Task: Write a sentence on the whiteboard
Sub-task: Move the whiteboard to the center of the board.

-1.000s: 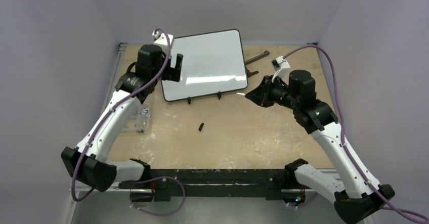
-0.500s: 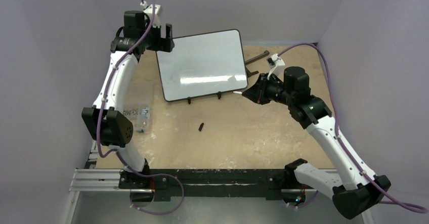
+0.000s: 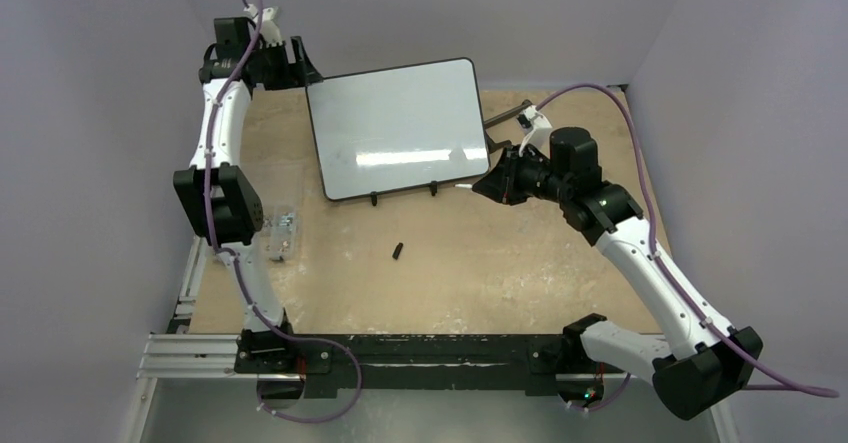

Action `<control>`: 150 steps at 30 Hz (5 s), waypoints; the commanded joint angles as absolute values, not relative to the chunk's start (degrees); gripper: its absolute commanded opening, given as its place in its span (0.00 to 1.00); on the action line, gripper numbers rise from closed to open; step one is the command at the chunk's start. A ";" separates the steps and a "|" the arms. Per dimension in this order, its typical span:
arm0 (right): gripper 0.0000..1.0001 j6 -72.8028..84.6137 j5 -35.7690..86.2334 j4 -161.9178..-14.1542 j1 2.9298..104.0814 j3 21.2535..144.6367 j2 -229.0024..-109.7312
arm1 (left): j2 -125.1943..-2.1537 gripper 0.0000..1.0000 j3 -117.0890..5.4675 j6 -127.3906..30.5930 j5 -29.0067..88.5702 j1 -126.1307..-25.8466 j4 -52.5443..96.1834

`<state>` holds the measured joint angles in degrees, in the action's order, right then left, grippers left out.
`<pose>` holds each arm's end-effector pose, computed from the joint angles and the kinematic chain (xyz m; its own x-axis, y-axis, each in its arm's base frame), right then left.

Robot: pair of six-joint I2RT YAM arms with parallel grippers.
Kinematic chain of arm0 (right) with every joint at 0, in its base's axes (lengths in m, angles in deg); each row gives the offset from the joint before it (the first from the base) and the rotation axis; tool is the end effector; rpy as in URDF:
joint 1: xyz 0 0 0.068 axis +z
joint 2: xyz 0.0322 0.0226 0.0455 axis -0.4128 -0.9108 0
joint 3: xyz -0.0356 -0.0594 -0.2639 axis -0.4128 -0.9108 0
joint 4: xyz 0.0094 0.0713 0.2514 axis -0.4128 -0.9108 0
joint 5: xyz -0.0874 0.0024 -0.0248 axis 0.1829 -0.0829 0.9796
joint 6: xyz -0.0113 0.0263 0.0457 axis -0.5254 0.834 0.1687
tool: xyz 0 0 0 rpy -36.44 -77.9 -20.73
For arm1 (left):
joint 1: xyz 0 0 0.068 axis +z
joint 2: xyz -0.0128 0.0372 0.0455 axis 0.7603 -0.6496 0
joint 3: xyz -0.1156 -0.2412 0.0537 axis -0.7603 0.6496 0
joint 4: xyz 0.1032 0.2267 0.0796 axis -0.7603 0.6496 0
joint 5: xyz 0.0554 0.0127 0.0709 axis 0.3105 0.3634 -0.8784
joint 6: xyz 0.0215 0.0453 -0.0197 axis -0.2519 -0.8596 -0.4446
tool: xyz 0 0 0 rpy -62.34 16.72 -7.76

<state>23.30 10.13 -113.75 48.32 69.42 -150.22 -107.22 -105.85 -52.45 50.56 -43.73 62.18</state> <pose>0.2106 0.1085 0.3602 -0.6507 0.1249 -0.7490 -0.4655 0.7137 0.5234 0.4745 0.0305 0.3581 -0.6061 -0.1762 -0.7756 0.2305 0.8944 -0.3833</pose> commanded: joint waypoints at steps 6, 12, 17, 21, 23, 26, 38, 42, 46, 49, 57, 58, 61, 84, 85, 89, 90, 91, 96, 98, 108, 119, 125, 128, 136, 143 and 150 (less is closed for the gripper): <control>0.00 21.69 8.26 -111.90 48.11 70.41 -151.65 | -107.74 0.63 -101.74 -42.51 64.98 -38.14 51.48; 0.00 21.73 7.30 -111.89 48.17 70.12 -151.95 | -106.91 0.55 -91.75 -40.69 69.25 -36.38 46.24; 0.00 21.72 6.95 -112.11 48.16 70.45 -151.94 | -106.79 0.51 -87.35 -40.77 70.12 -35.98 44.37; 0.00 21.76 6.90 -112.39 48.15 70.68 -151.96 | -106.77 0.47 -84.33 -39.90 71.72 -35.81 41.87; 0.00 21.69 6.94 -112.46 48.18 70.59 -151.84 | -106.90 0.43 -83.11 -39.18 73.65 -35.72 40.20; 0.00 21.68 6.79 -112.48 48.14 70.50 -151.84 | -106.55 0.38 -80.92 -38.62 75.04 -35.69 38.34; 0.00 21.77 5.60 -111.97 48.13 69.34 -150.66 | -100.05 0.20 -66.32 -32.17 76.79 -35.79 23.86; 0.00 21.95 5.45 -111.65 48.20 68.09 -149.39 | -96.12 0.18 -61.10 -31.08 75.53 -35.79 20.08; 0.00 22.02 5.16 -111.42 48.12 67.02 -148.32 | -92.74 0.18 -55.77 -29.31 74.23 -36.04 16.72; 0.00 22.01 4.81 -111.30 48.19 66.57 -147.59 | -89.66 0.18 -50.93 -28.75 71.90 -36.45 14.06; 0.00 20.62 5.10 -113.19 48.15 66.23 -145.48 | -85.56 0.41 -48.10 -32.46 67.05 -37.60 18.83; 0.00 20.47 5.10 -113.39 48.17 66.30 -145.30 | -85.23 0.48 -48.33 -33.21 66.47 -37.54 20.01; 0.00 20.29 5.06 -113.53 48.12 66.21 -144.77 | -83.98 0.66 -49.43 -35.62 64.05 -37.57 24.60; 0.00 17.16 7.08 -116.35 48.19 66.84 -146.81 | -106.11 0.81 -92.54 -39.06 70.46 -37.98 43.47; 0.00 17.19 7.20 -116.36 48.20 66.77 -146.96 | -107.68 0.81 -94.40 -38.78 71.00 -38.31 43.35; 0.00 17.07 7.31 -116.26 48.15 66.55 -147.85 | -113.82 0.77 -103.44 -37.00 73.99 -39.25 43.72; 0.00 17.03 7.34 -116.33 48.15 66.60 -148.15 | -115.35 0.76 -105.44 -36.47 74.88 -39.43 43.73; 0.00 16.82 7.38 -116.50 48.12 66.78 -148.47 | -116.76 0.73 -107.56 -36.28 75.88 -39.63 44.11; 0.00 15.76 8.20 -117.32 48.20 67.50 -149.64 | -122.00 0.58 -113.16 -34.51 82.66 -40.30 43.37; 0.00 15.64 8.28 -117.31 48.15 67.59 -150.08 | -123.20 0.57 -113.65 -33.53 85.51 -40.84 41.56; 0.00 15.26 7.26 -118.02 48.18 68.15 -151.51 | -128.80 0.53 -119.94 -35.55 87.03 -43.24 45.48; 0.00 15.60 6.61 -117.89 48.17 67.96 -152.04 | -129.66 0.39 -121.63 -39.83 90.51 -45.16 50.56; 0.00 15.55 6.51 -118.19 48.13 67.87 -151.70 | -129.48 0.26 -120.34 -41.81 91.34 -46.19 52.84; 0.00 15.60 6.42 -118.14 48.16 68.11 -151.62 | -128.67 0.23 -118.90 -42.99 91.41 -46.93 53.49; 0.00 15.99 5.90 -117.93 48.15 68.22 -151.14 | -126.96 0.13 -117.11 -47.05 93.29 -48.95 58.02; 0.00 16.57 5.67 -118.02 48.15 67.79 -149.82 | -124.94 0.00 -114.85 -50.93 95.00 -51.60 61.51; 0.00 17.34 5.45 -117.70 48.19 67.43 -148.95 | -123.94 0.00 -114.19 -53.18 96.85 -54.62 64.12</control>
<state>16.83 6.35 -118.34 48.32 66.12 -150.63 -127.77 -114.97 -48.41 93.11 -51.60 61.35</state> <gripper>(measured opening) 0.106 0.085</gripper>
